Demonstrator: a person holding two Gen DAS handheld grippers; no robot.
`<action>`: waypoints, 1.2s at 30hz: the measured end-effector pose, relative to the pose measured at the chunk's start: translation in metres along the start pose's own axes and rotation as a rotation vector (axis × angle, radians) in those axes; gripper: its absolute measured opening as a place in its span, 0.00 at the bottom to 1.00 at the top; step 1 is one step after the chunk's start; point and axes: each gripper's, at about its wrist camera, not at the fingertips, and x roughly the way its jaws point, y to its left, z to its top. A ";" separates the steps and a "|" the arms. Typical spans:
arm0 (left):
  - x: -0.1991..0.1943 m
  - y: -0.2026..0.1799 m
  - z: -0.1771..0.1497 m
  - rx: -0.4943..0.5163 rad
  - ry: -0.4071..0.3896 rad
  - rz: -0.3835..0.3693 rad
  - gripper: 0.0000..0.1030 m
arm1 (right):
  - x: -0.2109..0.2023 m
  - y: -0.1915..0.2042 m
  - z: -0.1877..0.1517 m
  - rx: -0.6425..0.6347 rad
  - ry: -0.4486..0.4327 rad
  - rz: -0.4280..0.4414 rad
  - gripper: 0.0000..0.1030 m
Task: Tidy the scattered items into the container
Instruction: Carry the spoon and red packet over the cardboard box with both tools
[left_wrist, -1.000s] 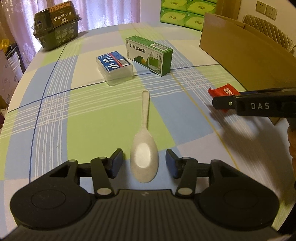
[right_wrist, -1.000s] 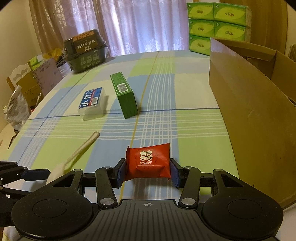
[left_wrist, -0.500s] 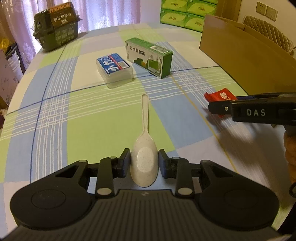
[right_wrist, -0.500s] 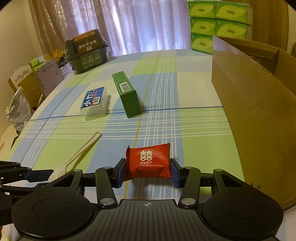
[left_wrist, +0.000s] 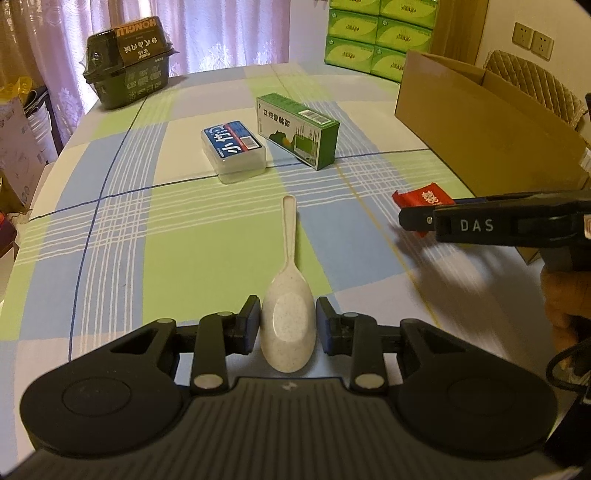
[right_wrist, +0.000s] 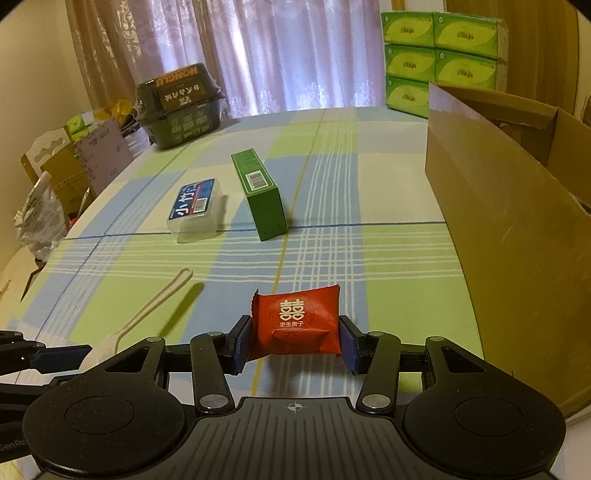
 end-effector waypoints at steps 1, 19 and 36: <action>-0.001 0.000 0.000 -0.002 -0.002 0.001 0.26 | -0.001 0.000 0.000 -0.005 -0.002 -0.001 0.49; -0.030 -0.014 0.001 -0.016 -0.013 0.016 0.26 | -0.036 -0.005 -0.010 0.018 -0.036 0.002 0.49; -0.062 -0.030 0.001 -0.022 -0.043 0.009 0.26 | -0.072 -0.006 -0.021 -0.002 -0.091 -0.013 0.49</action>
